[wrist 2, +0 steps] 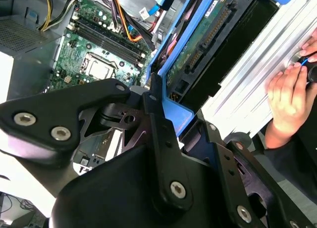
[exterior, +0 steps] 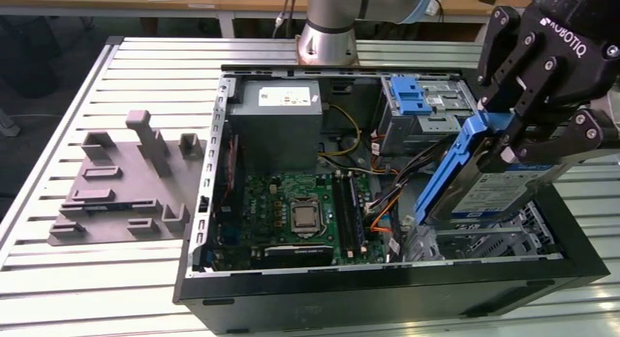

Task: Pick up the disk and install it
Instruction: 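Insert the disk into the insertion slot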

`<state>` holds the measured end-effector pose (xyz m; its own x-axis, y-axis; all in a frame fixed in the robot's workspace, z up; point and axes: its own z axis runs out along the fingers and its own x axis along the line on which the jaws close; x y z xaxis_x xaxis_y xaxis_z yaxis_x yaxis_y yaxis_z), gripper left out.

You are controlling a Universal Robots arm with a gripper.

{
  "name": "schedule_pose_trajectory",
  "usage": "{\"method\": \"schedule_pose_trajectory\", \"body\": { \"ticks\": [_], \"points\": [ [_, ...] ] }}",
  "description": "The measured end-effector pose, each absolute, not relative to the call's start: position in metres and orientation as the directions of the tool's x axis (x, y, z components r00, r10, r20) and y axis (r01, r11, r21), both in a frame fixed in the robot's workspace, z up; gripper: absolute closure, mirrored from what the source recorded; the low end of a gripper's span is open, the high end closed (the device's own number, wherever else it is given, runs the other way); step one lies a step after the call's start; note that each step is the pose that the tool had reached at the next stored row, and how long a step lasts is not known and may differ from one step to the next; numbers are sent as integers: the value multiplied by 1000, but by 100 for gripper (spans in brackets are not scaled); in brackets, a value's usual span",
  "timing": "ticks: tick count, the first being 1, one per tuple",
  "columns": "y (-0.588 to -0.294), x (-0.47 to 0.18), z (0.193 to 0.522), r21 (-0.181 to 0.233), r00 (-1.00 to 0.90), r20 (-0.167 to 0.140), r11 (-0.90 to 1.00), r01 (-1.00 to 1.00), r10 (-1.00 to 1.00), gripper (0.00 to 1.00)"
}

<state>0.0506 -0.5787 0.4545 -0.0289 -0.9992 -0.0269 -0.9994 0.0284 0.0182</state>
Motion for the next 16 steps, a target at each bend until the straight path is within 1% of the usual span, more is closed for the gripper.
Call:
{"method": "schedule_pose_trajectory", "body": {
  "ticks": [16],
  "points": [
    [-579,68,452,18,-29,-27,28,-999,-999,64]
  ]
}}
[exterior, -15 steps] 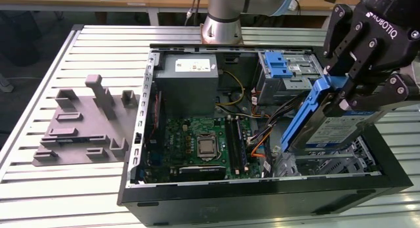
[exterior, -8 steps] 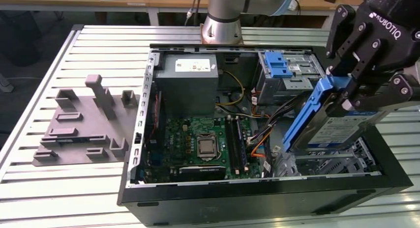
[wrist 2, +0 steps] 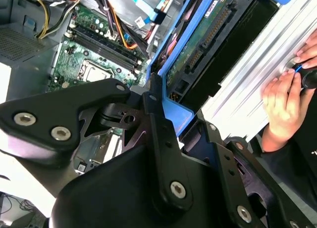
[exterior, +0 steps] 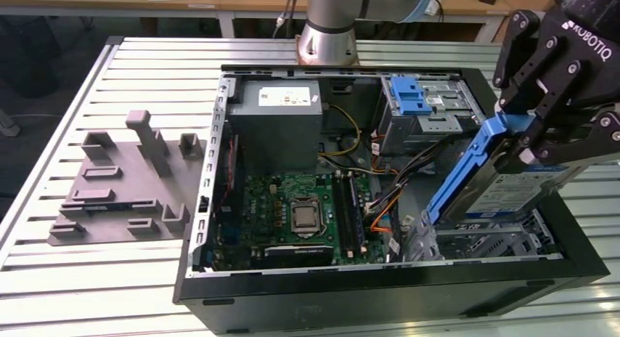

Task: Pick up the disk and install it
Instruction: 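Insert the disk into the insertion slot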

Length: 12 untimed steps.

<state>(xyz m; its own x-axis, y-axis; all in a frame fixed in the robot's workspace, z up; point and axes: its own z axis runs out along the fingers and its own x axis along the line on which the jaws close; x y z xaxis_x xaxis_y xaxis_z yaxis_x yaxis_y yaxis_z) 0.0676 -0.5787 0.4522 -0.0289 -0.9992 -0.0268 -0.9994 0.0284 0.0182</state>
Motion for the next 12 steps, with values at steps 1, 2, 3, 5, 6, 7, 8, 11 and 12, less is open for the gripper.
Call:
{"method": "schedule_pose_trajectory", "body": {
  "ticks": [1,2,3,5,6,7,8,11,12],
  "points": [
    [-579,69,452,18,-29,-27,28,-999,-999,64],
    [-579,70,452,18,-29,-27,28,-999,-999,64],
    [-579,70,451,18,-29,-27,28,-999,-999,64],
    [-579,72,450,18,-29,-27,28,-999,-999,64],
    [-579,72,450,18,-29,-27,28,-999,-999,64],
    [-579,73,449,18,-29,-27,28,-999,-999,64],
    [-579,73,449,18,-29,-27,28,-999,-999,64],
    [-579,74,448,18,-29,-27,28,-999,-999,64],
    [-579,74,448,18,-29,-27,28,-999,-999,64]
  ]
}}
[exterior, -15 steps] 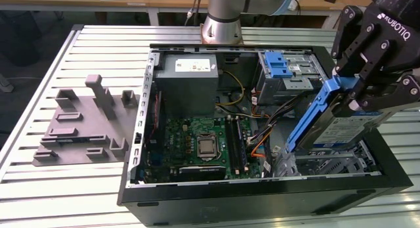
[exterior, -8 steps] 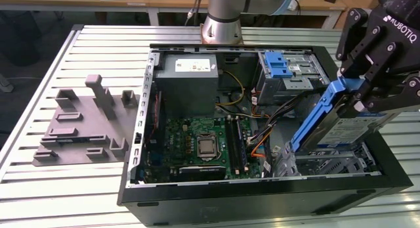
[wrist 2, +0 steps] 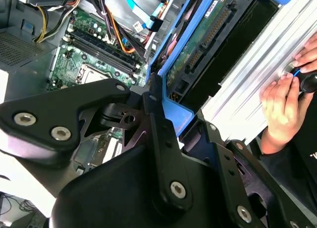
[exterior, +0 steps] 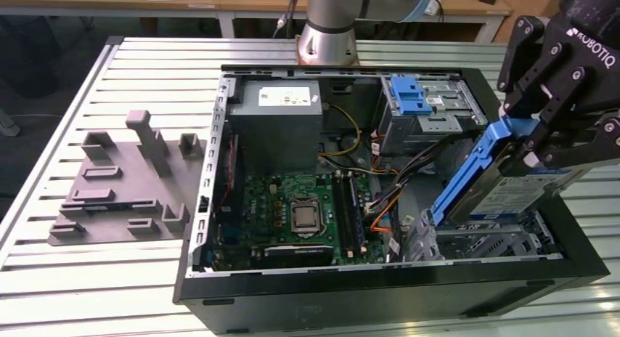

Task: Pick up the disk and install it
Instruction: 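Insert the disk into the insertion slot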

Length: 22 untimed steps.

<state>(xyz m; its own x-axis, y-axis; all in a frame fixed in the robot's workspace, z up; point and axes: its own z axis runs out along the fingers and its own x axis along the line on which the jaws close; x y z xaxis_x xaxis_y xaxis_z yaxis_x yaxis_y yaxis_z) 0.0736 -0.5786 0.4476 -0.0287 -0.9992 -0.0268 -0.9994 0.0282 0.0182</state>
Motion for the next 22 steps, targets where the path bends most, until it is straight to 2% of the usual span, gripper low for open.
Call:
{"method": "schedule_pose_trajectory", "body": {
  "ticks": [22],
  "points": [
    [-579,75,441,18,-28,-36,28,-999,-999,64]
  ]
}}
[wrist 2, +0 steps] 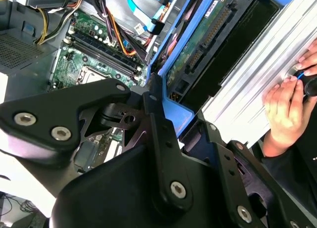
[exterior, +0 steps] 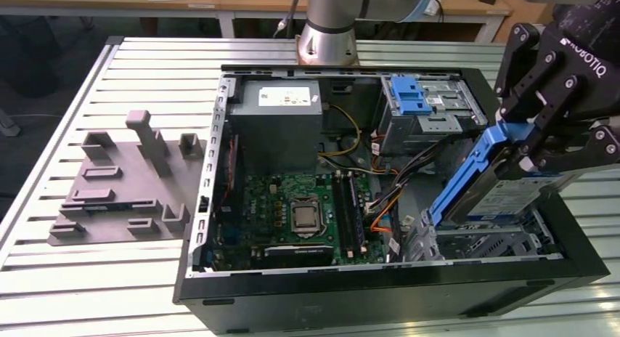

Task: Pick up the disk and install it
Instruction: 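Insert the disk into the insertion slot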

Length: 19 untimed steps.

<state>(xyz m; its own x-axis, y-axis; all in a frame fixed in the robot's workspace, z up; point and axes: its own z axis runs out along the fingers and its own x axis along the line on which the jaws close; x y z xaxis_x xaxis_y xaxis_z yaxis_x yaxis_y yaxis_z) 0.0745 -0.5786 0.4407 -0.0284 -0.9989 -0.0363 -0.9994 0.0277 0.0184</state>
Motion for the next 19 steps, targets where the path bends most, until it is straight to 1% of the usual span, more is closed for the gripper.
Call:
{"method": "schedule_pose_trajectory", "body": {
  "ticks": [19],
  "points": [
    [-579,75,434,18,-29,-39,28,-999,-999,64]
  ]
}}
